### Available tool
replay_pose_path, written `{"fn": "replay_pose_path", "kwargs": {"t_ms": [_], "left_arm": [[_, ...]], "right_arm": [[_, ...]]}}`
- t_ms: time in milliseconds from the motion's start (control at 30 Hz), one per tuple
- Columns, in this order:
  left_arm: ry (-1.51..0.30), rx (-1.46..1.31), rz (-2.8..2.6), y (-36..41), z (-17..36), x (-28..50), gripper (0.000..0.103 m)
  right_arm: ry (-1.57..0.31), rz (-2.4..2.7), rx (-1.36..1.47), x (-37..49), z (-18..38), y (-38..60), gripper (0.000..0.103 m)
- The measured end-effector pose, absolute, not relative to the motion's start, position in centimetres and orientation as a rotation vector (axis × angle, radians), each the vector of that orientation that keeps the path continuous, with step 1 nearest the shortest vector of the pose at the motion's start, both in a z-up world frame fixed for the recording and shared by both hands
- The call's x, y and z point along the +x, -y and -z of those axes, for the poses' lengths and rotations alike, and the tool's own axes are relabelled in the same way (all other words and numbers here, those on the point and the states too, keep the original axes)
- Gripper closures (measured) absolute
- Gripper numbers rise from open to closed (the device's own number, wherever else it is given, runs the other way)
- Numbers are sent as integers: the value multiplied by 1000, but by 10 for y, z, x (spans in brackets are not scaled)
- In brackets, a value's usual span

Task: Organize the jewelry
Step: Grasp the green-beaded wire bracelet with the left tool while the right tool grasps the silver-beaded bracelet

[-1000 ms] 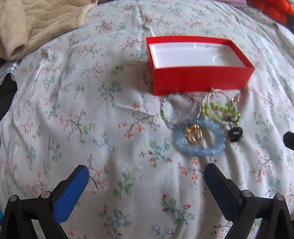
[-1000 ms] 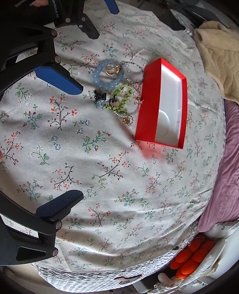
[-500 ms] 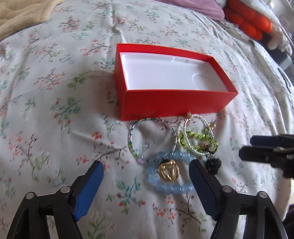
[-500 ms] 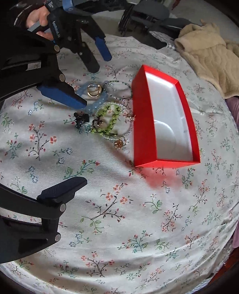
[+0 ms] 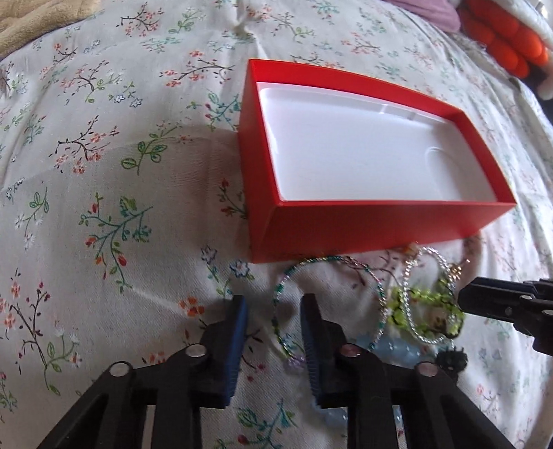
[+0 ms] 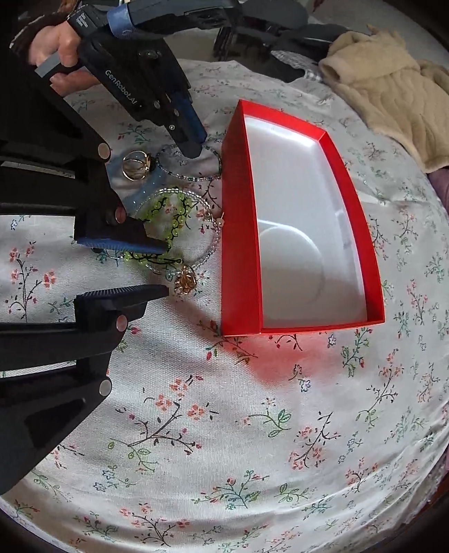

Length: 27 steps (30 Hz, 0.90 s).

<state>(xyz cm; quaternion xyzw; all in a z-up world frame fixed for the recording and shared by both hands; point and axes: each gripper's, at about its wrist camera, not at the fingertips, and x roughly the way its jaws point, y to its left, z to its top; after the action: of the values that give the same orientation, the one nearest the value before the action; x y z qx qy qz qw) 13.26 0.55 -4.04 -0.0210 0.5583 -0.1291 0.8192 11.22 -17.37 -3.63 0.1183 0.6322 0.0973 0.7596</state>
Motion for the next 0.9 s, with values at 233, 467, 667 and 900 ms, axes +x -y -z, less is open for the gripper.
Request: {"fn": "replay_pose_path", "kwargs": {"t_ms": [233,467,667,900], "left_arm": [[-1181,-17,228,-6,45,140,99],[-1180,9,214,-8,42,138,103],[-1165,14,183,-23,36,128,103],[-1156,16,135,-49,32,121,103]], "right_arm": [[-1343,-194,314,117,32,180,89],[-1336,-281,327,119,24,163,87],[-1366,-307,316,122,34,146,73],[-1361,-281,304,129,39,132,63]]}}
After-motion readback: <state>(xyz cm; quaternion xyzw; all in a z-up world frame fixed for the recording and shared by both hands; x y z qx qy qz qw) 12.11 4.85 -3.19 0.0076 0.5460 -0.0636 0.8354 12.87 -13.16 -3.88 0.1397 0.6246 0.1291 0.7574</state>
